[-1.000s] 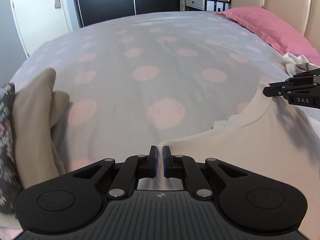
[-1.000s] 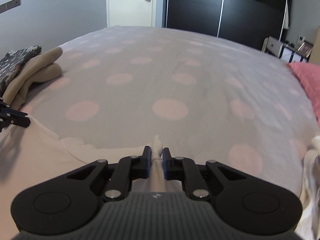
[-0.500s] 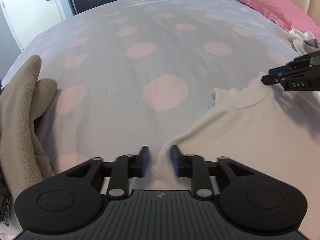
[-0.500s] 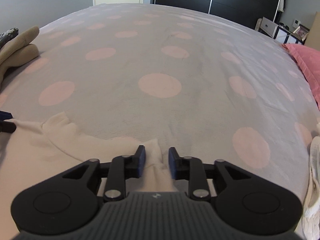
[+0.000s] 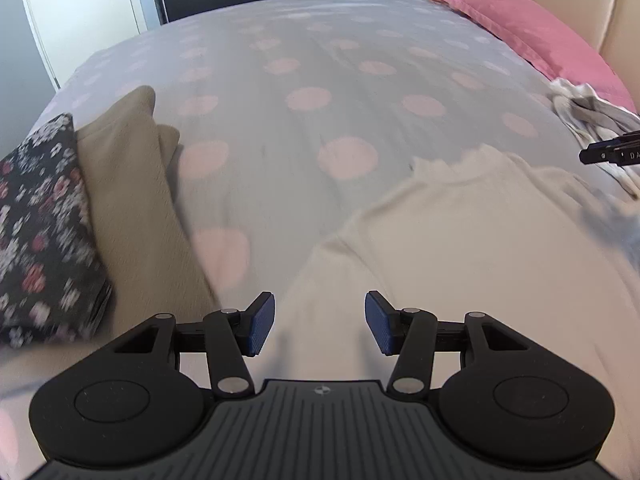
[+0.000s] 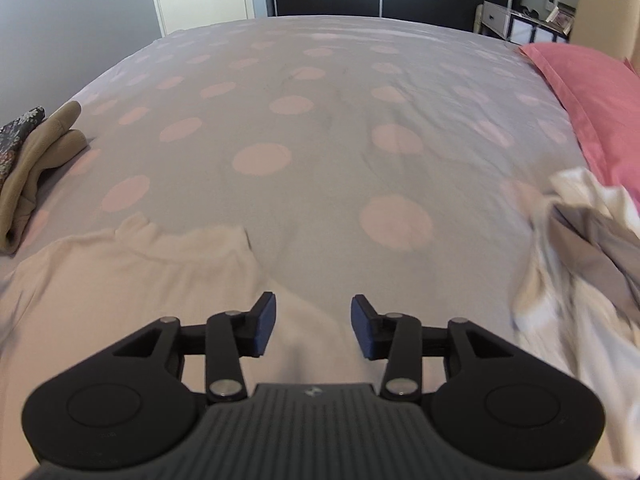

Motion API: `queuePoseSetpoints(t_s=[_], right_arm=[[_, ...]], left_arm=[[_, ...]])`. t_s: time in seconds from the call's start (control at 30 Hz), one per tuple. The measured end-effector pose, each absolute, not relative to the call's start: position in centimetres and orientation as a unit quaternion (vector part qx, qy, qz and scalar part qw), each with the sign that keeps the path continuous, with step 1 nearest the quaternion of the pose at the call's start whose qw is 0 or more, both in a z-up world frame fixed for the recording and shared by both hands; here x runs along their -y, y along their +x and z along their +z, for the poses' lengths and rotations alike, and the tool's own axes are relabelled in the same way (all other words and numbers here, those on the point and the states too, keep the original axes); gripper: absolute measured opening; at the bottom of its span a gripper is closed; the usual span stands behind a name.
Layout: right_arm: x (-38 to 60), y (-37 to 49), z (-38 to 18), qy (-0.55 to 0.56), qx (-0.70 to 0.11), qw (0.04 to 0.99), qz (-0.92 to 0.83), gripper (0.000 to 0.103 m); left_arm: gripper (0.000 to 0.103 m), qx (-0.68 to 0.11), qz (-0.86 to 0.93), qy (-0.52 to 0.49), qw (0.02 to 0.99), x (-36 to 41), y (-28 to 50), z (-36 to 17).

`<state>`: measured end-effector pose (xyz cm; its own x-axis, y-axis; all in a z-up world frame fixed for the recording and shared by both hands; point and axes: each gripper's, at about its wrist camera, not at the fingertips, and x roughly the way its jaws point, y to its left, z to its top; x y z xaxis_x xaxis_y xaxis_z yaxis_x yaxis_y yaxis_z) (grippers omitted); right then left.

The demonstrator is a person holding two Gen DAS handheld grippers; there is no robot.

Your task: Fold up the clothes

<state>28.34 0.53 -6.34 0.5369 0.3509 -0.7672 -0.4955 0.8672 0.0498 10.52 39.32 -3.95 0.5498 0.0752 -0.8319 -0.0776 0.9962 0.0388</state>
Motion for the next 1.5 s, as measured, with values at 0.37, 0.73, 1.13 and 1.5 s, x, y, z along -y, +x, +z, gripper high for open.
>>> queuePoseSetpoints(t_s=[0.37,0.73,1.13,1.5], right_arm=[[9.5,16.0,-2.2,-0.043,-0.41,0.885,0.218,0.046],[16.2,2.9,-6.3,0.0,-0.502,0.846,0.179,0.046],[17.4,-3.2,-10.2,-0.046,-0.593,0.796,0.113,0.046],[18.0,-5.0,-10.9,-0.057,-0.617,0.779,0.094,0.046]], left_arm=[[0.049,-0.459,0.003,-0.003,0.889,-32.3,0.7,3.0],[0.049,-0.506,-0.005,-0.052,0.861,-20.4,-6.8,-3.7],[0.049,-0.553,-0.065,-0.016,0.83,-12.6,-11.1,-8.7],[0.049,-0.556,-0.025,-0.044,0.83,-14.7,-11.2,-8.6]])
